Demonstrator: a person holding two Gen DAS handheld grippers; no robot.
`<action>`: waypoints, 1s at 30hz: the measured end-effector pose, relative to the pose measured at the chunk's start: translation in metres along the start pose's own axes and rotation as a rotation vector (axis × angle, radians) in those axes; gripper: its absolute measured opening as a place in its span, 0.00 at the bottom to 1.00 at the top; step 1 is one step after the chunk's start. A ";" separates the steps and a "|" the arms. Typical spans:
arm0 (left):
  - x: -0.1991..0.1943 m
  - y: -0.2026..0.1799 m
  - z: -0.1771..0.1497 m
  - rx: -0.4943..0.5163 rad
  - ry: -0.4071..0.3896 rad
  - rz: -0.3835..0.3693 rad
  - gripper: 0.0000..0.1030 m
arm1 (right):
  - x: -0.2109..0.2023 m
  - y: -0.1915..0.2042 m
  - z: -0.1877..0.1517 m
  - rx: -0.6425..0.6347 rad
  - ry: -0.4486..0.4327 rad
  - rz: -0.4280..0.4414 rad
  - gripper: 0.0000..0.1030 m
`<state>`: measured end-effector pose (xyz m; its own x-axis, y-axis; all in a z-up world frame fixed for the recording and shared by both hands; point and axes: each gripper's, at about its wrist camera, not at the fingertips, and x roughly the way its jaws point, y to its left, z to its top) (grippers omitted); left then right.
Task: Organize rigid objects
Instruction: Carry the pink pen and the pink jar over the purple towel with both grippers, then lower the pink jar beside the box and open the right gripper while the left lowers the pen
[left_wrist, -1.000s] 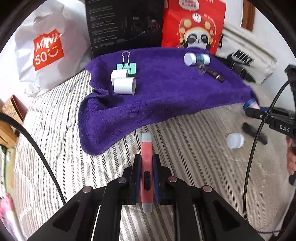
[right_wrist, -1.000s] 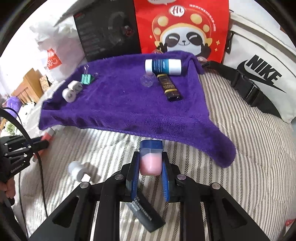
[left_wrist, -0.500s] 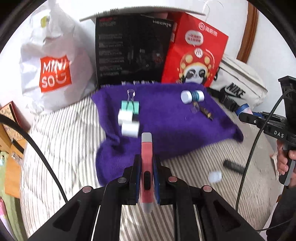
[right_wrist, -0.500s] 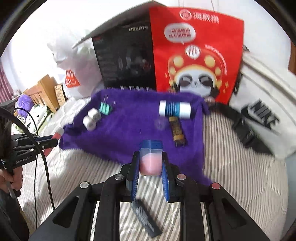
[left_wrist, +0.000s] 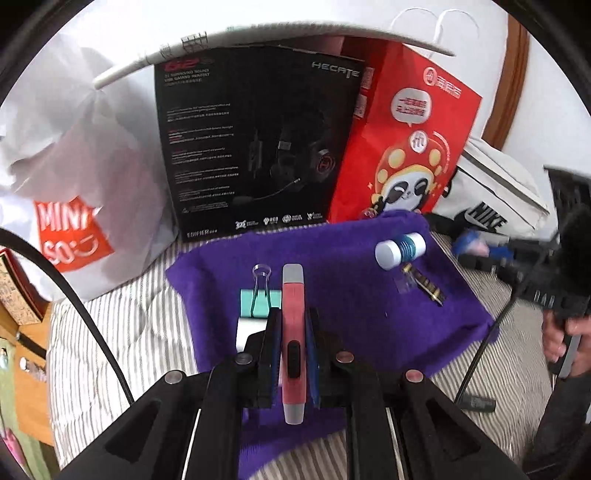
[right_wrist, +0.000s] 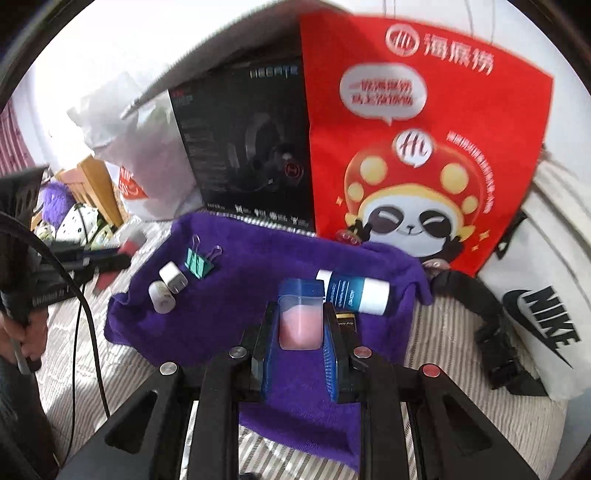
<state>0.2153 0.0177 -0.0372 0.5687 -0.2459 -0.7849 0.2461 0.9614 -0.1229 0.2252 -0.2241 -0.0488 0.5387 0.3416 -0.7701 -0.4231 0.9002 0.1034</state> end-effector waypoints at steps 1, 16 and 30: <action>0.004 0.001 0.003 -0.004 -0.002 -0.010 0.12 | 0.006 -0.001 0.000 -0.007 0.020 0.003 0.21; 0.040 0.009 -0.001 -0.014 0.069 -0.019 0.12 | 0.047 -0.017 -0.021 -0.049 0.184 0.014 0.21; 0.045 0.006 -0.003 0.001 0.086 -0.048 0.12 | 0.077 -0.002 -0.029 -0.117 0.245 -0.078 0.21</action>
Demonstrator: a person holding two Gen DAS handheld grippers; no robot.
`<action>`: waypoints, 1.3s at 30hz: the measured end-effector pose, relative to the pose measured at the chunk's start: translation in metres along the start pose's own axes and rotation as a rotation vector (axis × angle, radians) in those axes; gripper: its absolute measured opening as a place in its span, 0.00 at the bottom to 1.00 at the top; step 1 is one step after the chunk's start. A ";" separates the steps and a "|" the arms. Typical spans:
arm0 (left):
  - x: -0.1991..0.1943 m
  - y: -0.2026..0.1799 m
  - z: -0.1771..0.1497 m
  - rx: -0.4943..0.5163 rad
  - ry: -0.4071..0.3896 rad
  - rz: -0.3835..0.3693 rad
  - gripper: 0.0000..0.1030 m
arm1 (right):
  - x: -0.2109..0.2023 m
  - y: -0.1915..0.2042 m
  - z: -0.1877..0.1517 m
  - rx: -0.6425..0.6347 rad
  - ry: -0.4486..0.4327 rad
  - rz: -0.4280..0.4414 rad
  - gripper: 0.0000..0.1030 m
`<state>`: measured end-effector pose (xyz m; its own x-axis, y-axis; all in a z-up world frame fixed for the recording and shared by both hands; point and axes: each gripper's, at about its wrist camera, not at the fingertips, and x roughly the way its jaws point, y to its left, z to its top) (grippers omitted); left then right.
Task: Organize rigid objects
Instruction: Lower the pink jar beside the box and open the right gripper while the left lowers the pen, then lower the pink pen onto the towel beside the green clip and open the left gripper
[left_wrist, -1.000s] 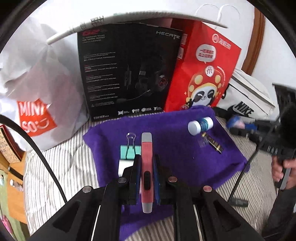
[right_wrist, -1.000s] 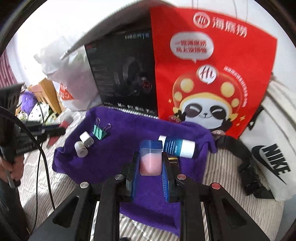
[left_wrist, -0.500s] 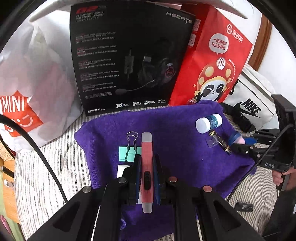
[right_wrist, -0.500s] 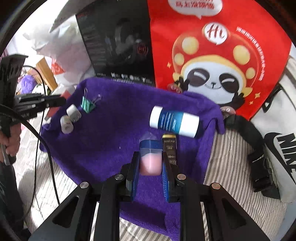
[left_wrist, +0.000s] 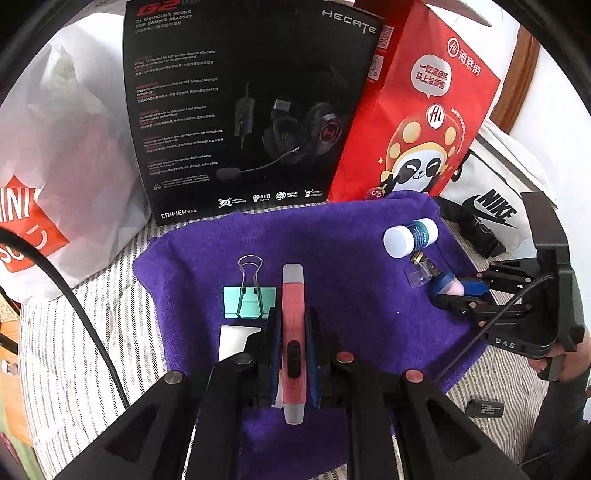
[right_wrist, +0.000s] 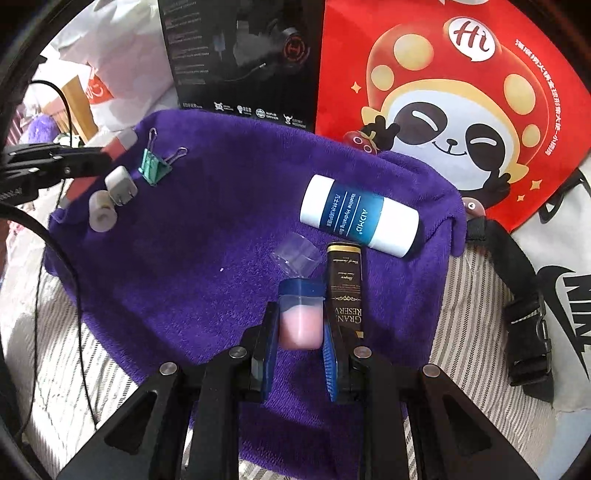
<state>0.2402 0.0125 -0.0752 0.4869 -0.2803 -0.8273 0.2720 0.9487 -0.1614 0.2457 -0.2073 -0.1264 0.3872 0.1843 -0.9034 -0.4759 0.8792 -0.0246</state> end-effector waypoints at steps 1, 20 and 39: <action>0.000 0.000 0.000 0.001 0.000 0.001 0.12 | 0.000 0.001 0.000 -0.004 -0.005 -0.007 0.21; 0.006 -0.004 -0.001 0.014 0.027 0.002 0.12 | 0.011 0.020 -0.001 -0.097 -0.006 -0.060 0.37; 0.017 0.000 -0.002 -0.030 0.057 0.019 0.12 | -0.041 -0.013 -0.001 0.003 -0.092 -0.018 0.46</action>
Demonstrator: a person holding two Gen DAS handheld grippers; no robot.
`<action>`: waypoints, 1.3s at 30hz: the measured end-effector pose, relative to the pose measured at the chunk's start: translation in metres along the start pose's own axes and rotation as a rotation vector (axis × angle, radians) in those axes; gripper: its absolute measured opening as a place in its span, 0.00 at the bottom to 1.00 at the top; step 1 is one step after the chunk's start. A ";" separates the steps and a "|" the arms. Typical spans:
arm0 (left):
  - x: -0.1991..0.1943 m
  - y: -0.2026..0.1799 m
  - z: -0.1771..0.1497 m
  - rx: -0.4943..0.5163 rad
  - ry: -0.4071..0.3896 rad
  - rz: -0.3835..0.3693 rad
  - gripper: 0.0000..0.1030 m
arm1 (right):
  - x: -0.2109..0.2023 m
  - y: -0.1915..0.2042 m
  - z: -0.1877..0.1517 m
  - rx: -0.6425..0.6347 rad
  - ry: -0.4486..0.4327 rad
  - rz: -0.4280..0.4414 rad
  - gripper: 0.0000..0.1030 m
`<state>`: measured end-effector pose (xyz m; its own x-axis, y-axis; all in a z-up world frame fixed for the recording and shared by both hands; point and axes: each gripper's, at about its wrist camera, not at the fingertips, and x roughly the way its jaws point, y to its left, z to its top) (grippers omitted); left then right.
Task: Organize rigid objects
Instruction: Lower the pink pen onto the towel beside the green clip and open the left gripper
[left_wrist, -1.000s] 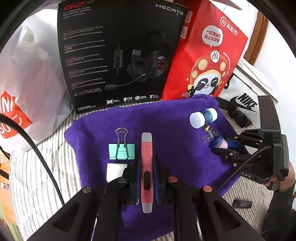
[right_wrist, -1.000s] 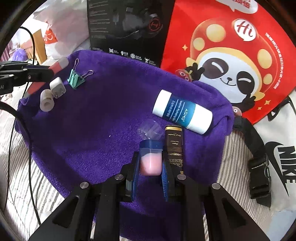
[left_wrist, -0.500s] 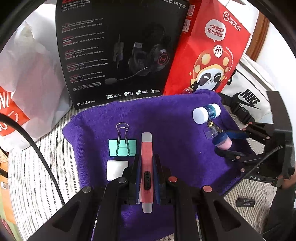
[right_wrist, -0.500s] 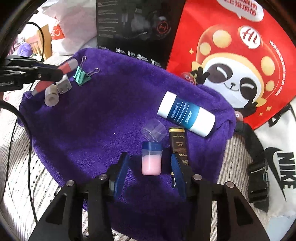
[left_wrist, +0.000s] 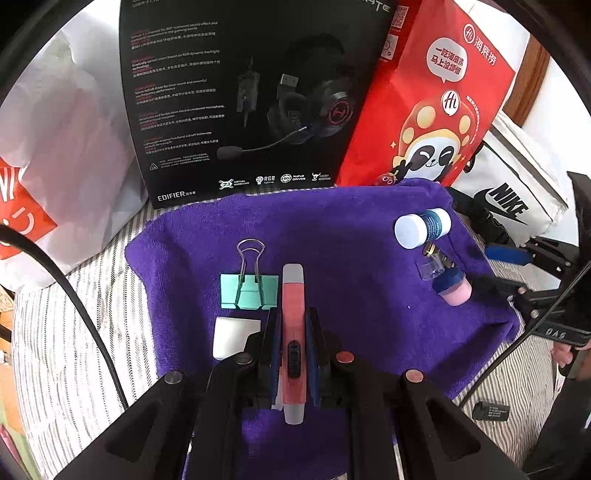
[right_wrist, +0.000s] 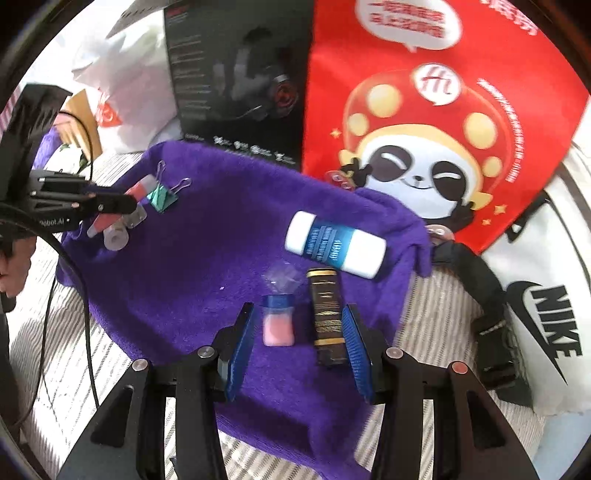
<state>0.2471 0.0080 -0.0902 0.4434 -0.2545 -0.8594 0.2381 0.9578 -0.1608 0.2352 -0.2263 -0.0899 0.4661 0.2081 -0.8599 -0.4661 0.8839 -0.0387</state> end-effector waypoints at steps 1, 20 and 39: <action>0.001 -0.001 0.000 0.000 0.003 0.000 0.12 | -0.004 -0.004 0.000 0.009 -0.007 -0.004 0.46; 0.052 -0.020 0.018 -0.007 0.085 0.111 0.12 | -0.026 -0.014 0.001 0.011 -0.041 -0.009 0.46; 0.049 -0.054 0.004 0.025 0.107 0.159 0.29 | -0.043 -0.029 0.001 0.055 -0.074 0.000 0.46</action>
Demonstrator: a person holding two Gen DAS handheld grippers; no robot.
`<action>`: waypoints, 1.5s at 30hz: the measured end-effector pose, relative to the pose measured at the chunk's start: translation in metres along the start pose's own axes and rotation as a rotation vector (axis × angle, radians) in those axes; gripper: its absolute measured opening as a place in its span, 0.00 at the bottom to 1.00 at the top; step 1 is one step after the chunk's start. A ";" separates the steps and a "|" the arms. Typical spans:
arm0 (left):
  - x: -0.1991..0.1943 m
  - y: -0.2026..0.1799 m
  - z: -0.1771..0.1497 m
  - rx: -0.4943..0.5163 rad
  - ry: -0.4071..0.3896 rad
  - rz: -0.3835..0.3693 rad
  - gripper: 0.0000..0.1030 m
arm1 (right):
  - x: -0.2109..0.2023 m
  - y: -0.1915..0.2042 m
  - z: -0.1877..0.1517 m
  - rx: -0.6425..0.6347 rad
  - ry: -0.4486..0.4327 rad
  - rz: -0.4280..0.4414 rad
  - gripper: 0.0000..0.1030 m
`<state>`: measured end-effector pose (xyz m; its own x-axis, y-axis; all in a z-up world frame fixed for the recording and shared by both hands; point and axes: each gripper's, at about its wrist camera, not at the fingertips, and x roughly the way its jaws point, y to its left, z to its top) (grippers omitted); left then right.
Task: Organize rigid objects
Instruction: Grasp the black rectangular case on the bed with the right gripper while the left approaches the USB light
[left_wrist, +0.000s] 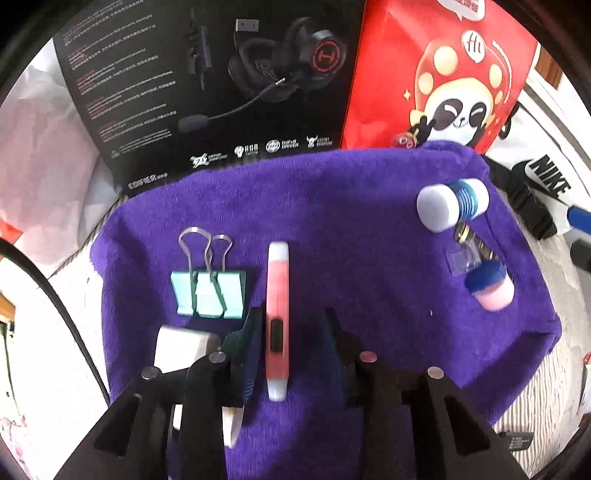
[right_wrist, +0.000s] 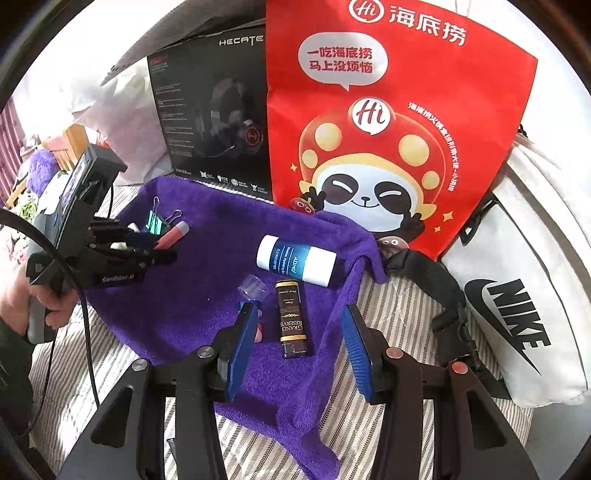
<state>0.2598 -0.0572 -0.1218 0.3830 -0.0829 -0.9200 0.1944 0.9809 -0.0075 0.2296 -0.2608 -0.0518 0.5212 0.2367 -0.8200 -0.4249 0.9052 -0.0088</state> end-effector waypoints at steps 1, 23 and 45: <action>-0.004 -0.001 -0.003 -0.002 -0.004 0.001 0.29 | -0.001 0.000 0.000 0.003 -0.002 0.001 0.46; -0.109 0.022 -0.124 -0.050 -0.126 -0.134 0.29 | -0.051 0.064 -0.100 -0.074 0.044 0.106 0.46; -0.118 0.017 -0.165 -0.091 -0.129 -0.217 0.30 | -0.003 0.083 -0.150 0.010 0.171 0.067 0.24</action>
<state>0.0688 -0.0019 -0.0785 0.4544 -0.3087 -0.8356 0.2050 0.9491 -0.2392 0.0821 -0.2393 -0.1357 0.3584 0.2343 -0.9037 -0.4471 0.8929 0.0542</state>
